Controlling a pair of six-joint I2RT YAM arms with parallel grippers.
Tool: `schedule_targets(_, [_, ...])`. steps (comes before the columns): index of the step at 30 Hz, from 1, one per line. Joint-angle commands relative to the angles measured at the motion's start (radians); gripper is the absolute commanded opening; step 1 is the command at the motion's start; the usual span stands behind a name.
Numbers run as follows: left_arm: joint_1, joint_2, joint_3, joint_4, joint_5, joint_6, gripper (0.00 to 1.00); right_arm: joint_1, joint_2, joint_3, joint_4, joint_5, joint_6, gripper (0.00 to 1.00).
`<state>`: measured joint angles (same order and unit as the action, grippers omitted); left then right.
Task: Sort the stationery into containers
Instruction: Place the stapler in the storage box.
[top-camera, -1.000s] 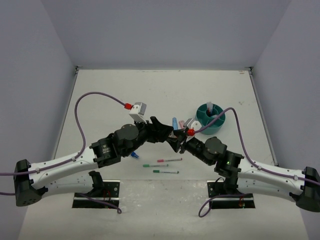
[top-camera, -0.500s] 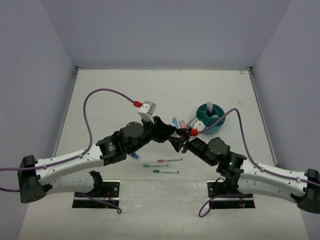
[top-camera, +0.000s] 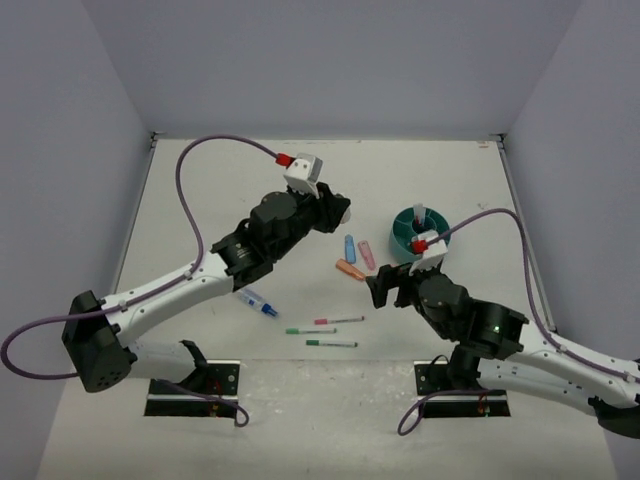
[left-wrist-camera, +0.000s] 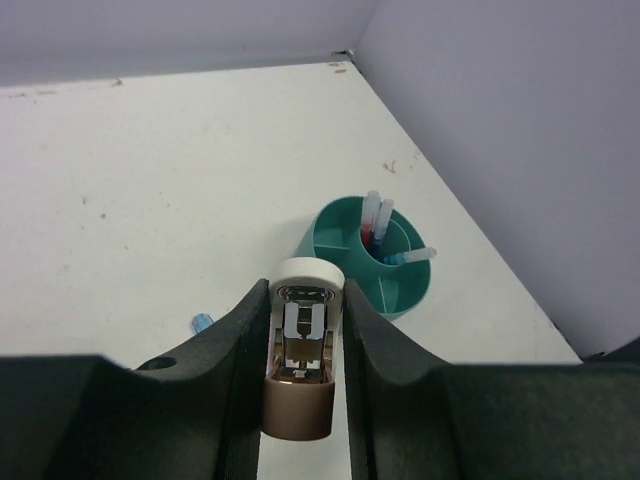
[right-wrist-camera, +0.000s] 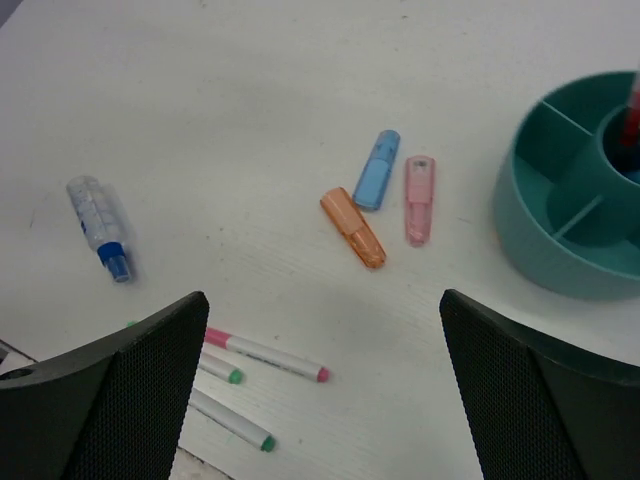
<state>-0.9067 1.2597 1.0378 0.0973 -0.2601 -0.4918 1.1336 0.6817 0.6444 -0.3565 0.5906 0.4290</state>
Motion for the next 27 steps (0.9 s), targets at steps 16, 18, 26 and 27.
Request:
schedule_targets(16, [0.091, 0.747, 0.588, 0.345, 0.573, 0.343, 0.0, -0.003, -0.362, 0.264, -0.461, 0.11, 0.277, 0.99])
schedule_targets(18, [0.094, 0.795, 0.615, 0.366, 0.608, 0.32, 0.0, -0.002, -0.396, 0.257, -0.455, 0.089, 0.272, 0.99])
schedule_targets(26, [0.102, 0.942, 0.691, 0.378, 0.589, 0.255, 0.0, -0.001, -0.449, 0.222, -0.406, 0.048, 0.239, 0.99])
schedule_targets(27, [0.104, 0.955, 0.692, 0.38, 0.582, 0.247, 0.0, -0.001, -0.444, 0.224, -0.41, 0.048, 0.235, 0.99])
